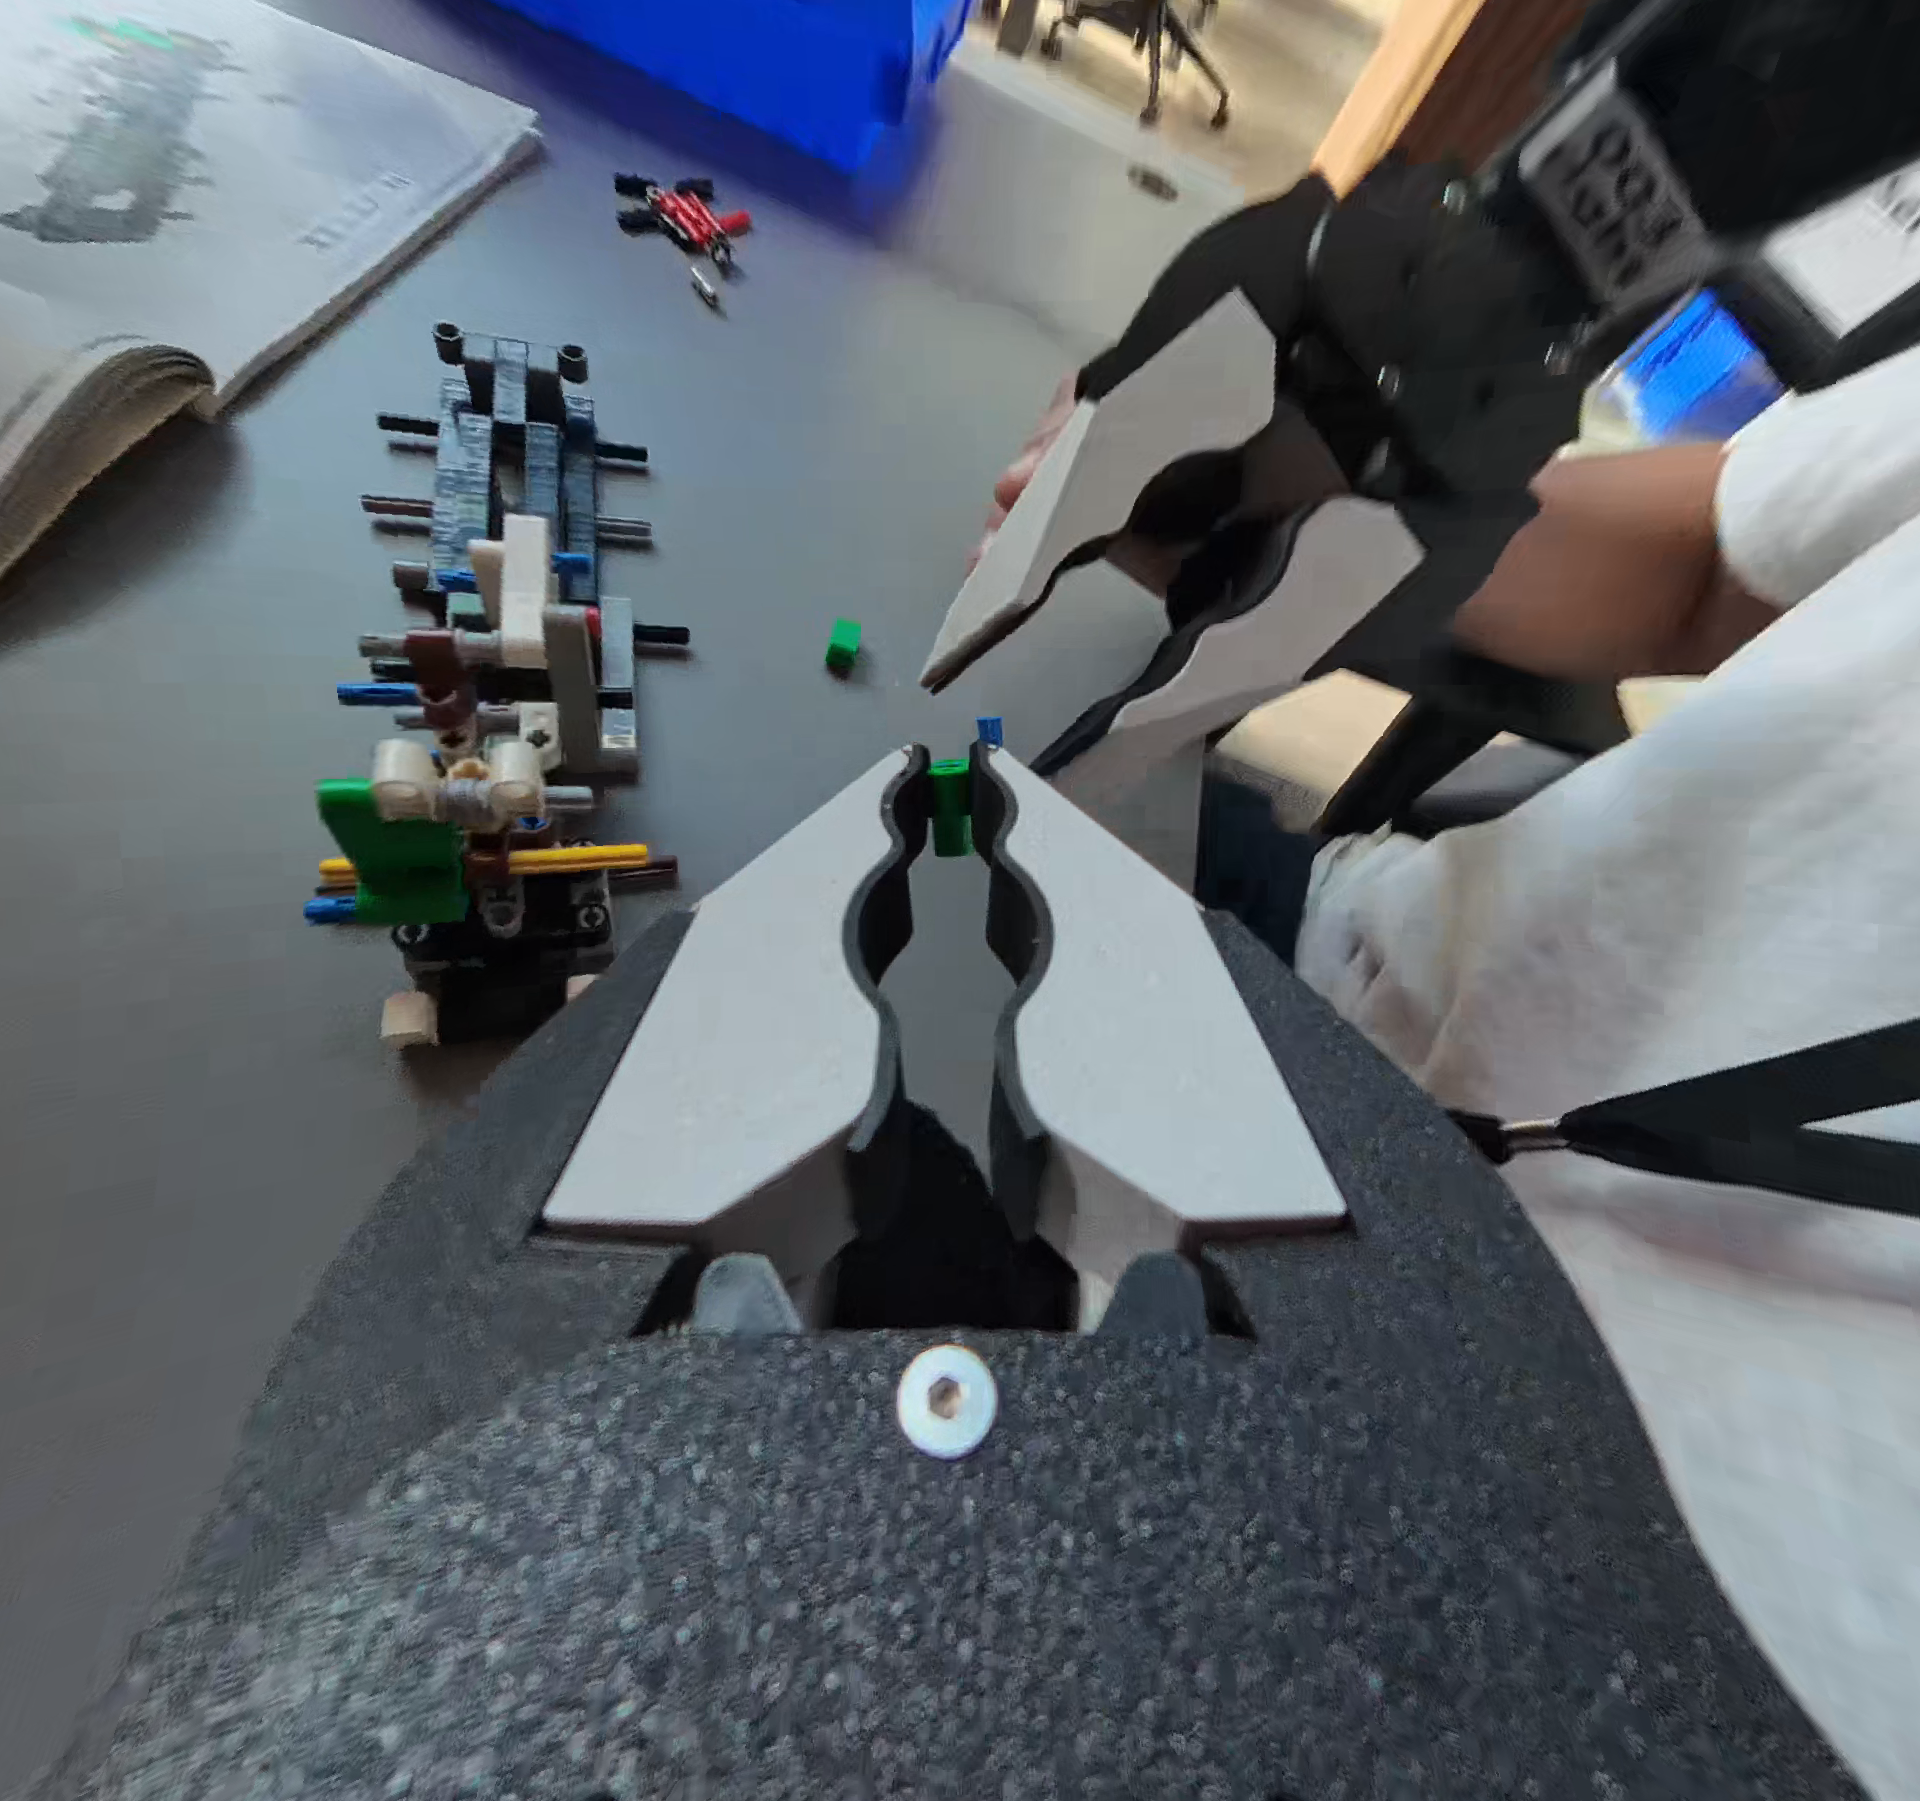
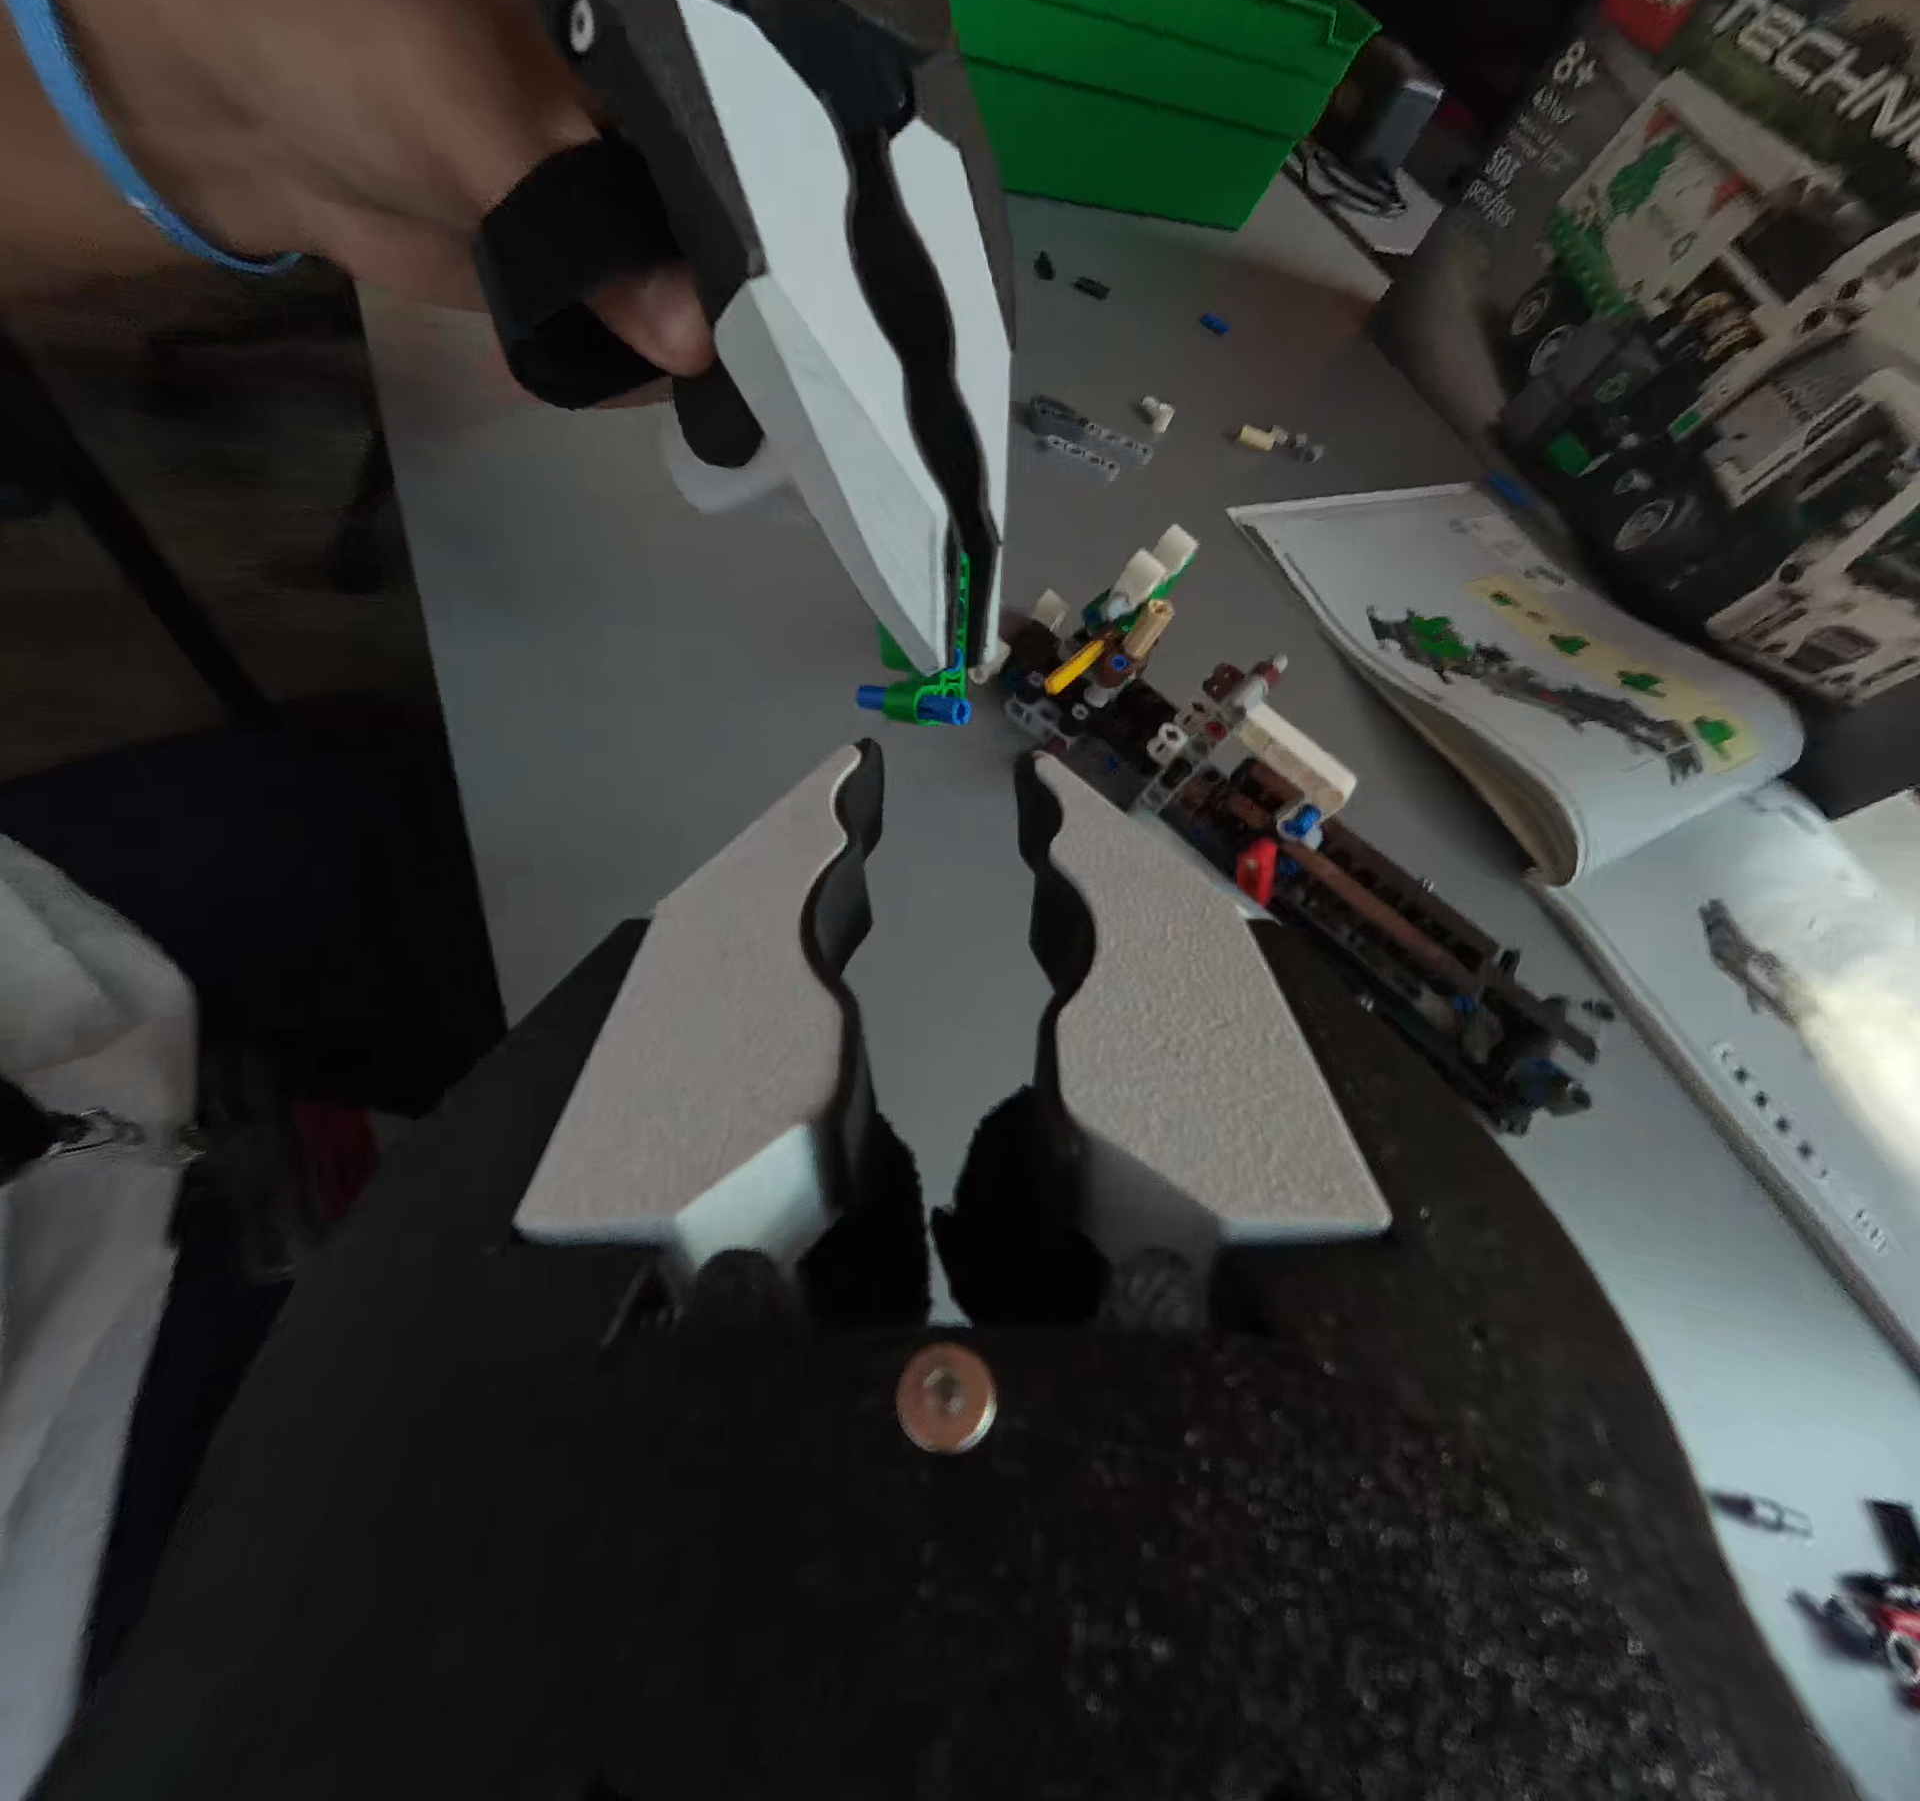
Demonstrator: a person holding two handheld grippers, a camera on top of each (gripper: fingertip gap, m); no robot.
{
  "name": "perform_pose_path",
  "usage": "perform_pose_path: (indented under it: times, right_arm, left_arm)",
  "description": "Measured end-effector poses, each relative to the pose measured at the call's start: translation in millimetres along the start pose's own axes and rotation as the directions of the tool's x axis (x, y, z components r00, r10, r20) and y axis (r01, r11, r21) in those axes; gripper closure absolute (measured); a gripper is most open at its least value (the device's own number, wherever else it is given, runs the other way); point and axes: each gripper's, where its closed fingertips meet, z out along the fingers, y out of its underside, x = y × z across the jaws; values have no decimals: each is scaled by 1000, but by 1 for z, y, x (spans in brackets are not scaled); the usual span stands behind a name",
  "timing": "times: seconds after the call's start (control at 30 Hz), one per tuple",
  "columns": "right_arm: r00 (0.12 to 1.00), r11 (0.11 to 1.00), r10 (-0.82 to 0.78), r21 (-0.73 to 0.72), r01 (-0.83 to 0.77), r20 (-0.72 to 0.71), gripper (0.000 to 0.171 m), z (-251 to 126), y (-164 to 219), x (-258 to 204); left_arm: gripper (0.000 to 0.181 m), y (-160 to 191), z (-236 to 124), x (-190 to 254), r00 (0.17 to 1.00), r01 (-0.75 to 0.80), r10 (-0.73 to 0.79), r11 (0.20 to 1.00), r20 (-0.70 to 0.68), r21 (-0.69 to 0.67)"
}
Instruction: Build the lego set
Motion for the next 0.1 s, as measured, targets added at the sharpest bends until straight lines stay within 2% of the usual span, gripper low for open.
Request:
perform_pose_path:
  times: [0.1]
  right_arm:
    - [986,987,157,20,-158,55,147,-31,10,7]
  left_arm:
    - [175,11,14,9,973,-229,226,954,-38,-195]
